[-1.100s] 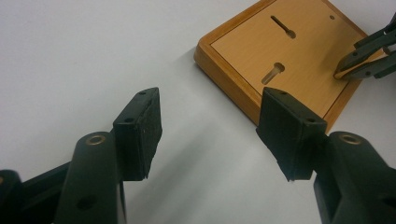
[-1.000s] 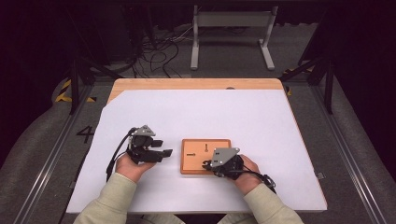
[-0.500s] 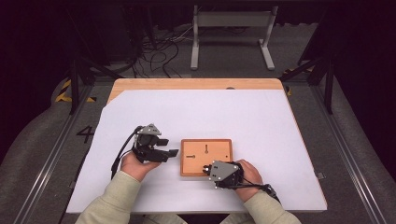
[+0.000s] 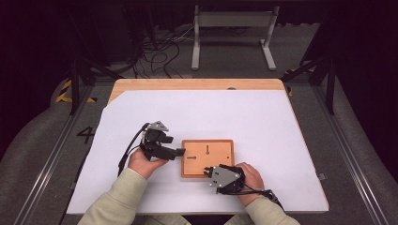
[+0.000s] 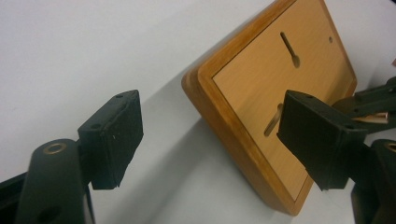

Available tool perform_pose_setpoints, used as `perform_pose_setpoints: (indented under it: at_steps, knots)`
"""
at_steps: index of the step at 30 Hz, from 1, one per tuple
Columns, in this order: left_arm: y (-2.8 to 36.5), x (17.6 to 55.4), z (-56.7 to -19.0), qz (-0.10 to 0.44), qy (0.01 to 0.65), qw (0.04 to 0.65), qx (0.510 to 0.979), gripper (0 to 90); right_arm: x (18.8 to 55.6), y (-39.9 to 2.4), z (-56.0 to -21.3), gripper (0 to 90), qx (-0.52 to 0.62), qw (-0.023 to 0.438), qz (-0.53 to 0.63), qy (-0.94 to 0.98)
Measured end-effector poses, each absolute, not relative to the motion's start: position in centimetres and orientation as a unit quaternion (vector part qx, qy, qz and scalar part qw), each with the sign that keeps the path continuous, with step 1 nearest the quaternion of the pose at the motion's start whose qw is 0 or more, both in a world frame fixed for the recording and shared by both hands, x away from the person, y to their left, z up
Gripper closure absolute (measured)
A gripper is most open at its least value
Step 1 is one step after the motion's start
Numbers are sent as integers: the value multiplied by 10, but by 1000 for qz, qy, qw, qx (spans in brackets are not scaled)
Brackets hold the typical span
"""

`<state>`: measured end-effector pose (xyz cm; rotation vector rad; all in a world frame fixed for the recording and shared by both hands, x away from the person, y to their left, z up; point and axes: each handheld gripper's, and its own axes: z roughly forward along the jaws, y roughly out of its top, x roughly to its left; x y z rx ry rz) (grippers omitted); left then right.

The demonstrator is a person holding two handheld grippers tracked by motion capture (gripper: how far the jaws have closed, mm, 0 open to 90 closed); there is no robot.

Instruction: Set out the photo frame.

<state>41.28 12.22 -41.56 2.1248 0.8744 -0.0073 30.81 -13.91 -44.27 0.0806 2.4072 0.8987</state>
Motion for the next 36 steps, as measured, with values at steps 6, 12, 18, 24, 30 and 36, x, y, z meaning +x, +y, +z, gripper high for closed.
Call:
perform_pose_setpoints:
  at_steps: [6, 12, 18, 24, 30, 36]
  knots:
    - [114, 418, -418, -4, 349, 401, 847, 134, 304, -138, -444, 844, 24, 295, 330, 896]
    - [101, 422, -424, -22, 342, 393, 853, 119, 302, -138, -444, 845, 23, 297, 329, 896]
    - [94, 425, -430, -45, 328, 388, 860, 124, 301, -138, -445, 845, 23, 301, 331, 894]
    - [87, 431, -435, -69, 318, 390, 862, 124, 301, -138, -446, 845, 20, 304, 332, 893]
    - [81, 434, -441, -86, 312, 381, 866, 106, 301, -138, -446, 845, 25, 303, 333, 892]
    - [77, 435, -444, -104, 305, 378, 868, 111, 301, -138, -446, 845, 26, 304, 333, 892]
